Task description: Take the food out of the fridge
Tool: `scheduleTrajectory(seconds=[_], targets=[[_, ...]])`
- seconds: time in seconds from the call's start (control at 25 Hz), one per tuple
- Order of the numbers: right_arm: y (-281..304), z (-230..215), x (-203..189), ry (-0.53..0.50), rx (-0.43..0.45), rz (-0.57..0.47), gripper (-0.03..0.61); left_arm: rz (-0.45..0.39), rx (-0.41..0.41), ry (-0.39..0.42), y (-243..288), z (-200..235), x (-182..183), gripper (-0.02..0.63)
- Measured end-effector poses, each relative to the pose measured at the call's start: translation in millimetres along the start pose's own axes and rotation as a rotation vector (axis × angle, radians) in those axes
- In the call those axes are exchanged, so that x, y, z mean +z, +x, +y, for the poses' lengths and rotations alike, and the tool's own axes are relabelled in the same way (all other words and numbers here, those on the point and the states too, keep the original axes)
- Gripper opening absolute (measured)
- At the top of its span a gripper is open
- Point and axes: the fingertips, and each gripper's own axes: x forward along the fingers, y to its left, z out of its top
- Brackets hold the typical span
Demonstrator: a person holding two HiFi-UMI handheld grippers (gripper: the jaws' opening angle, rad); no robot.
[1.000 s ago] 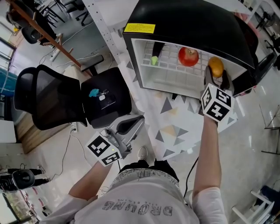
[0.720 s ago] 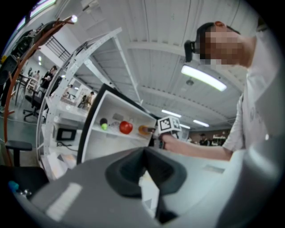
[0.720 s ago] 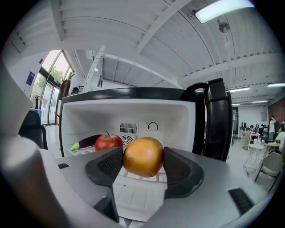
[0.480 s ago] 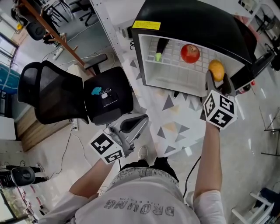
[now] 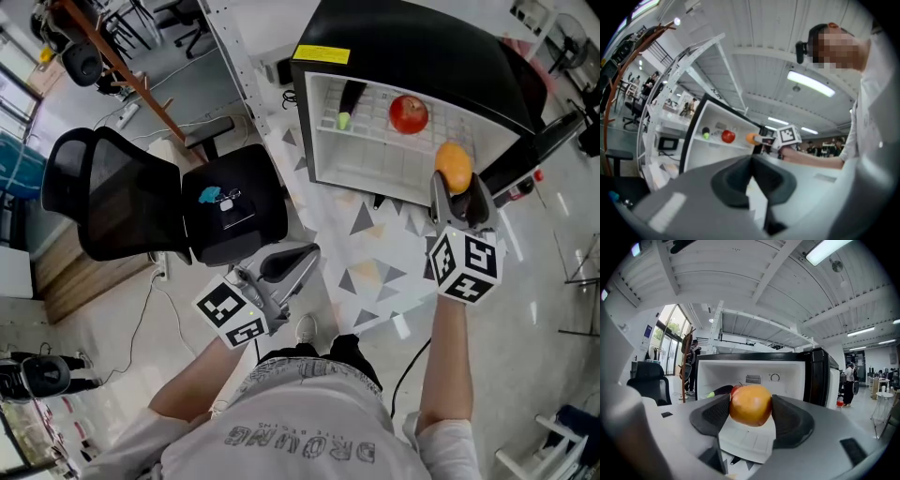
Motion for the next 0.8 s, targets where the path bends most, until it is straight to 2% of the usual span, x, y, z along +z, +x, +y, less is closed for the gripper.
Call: scheduleTrajectory(seconds=[0.52, 0.8], targets=[[-61.8, 38.9, 22.9, 0.052, 0.139, -0.073, 0.273, -0.016, -0.018, 0.017, -9.4, -1.9, 7.8, 0.006], [-86.3, 55.0, 23.7, 0.06, 0.199, -0.08, 0.273, -0.015, -0.025, 0.019, -14.0, -0.9, 8.5, 0.006]])
